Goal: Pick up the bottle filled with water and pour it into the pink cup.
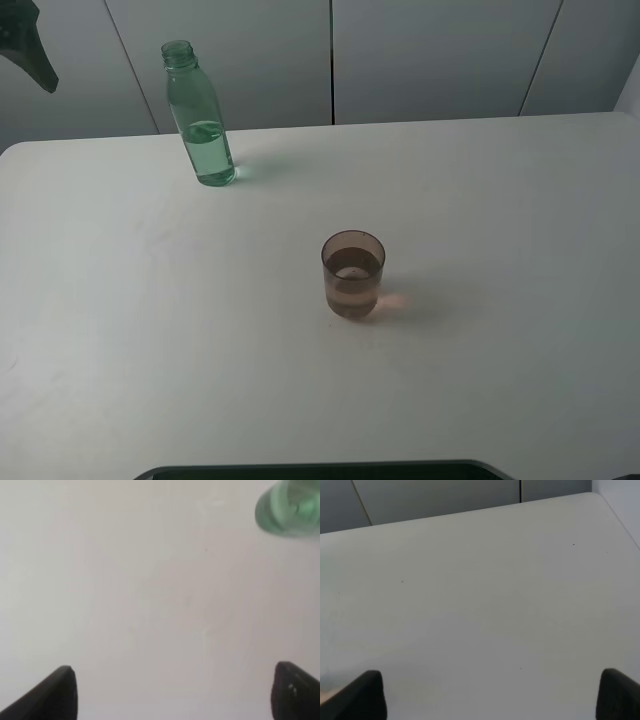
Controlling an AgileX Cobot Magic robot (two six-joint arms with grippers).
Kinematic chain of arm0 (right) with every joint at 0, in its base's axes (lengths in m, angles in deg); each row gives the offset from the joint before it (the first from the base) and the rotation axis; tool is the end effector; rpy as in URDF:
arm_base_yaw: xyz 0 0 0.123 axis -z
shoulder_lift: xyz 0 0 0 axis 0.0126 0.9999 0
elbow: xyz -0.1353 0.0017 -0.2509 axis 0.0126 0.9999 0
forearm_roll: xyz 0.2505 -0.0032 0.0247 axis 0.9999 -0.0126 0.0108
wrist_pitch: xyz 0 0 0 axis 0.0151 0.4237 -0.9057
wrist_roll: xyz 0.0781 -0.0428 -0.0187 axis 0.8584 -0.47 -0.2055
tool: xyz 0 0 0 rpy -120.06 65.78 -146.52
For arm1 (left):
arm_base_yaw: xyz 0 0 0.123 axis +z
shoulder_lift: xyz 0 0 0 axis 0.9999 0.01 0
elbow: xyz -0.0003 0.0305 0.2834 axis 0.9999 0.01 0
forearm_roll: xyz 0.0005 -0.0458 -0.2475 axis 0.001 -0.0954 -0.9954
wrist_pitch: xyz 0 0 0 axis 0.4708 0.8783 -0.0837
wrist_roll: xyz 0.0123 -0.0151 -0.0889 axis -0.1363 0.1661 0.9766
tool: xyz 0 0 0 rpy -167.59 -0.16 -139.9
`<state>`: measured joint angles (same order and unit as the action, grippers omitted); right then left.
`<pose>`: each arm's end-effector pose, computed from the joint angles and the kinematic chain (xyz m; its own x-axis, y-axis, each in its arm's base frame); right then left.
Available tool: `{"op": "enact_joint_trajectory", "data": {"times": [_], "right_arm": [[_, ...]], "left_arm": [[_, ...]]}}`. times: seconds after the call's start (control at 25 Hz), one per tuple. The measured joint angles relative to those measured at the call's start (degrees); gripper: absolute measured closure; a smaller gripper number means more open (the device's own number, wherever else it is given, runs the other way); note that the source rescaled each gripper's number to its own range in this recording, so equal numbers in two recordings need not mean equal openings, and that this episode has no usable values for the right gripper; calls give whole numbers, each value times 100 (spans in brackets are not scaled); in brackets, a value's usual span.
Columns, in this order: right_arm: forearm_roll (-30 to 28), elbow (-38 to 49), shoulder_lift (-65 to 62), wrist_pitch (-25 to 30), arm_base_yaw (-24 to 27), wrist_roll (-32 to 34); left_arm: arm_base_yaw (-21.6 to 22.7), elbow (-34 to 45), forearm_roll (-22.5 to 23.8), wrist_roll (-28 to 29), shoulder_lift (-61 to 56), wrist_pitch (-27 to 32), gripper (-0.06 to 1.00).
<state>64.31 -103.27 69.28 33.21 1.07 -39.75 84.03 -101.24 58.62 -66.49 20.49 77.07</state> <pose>-0.0091 -0.0007 0.2771 -0.4779 0.1271 -0.8692 0.0938 0.9912 0.0934 0.3483 -0.0369 0.3181 -0.9505 0.0486 -0.3070 0.0686 0.9961 -0.0546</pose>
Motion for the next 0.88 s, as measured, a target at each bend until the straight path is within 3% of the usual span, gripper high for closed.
{"op": "enact_joint_trajectory", "data": {"times": [0.36,0.88], "right_arm": [[0,0,0,0,0,0],[0,0,0,0,0,0]], "left_arm": [[3,1036,2,0,-1001,149,-2],[13,3043,14,0,-4179,171,-2]]}}
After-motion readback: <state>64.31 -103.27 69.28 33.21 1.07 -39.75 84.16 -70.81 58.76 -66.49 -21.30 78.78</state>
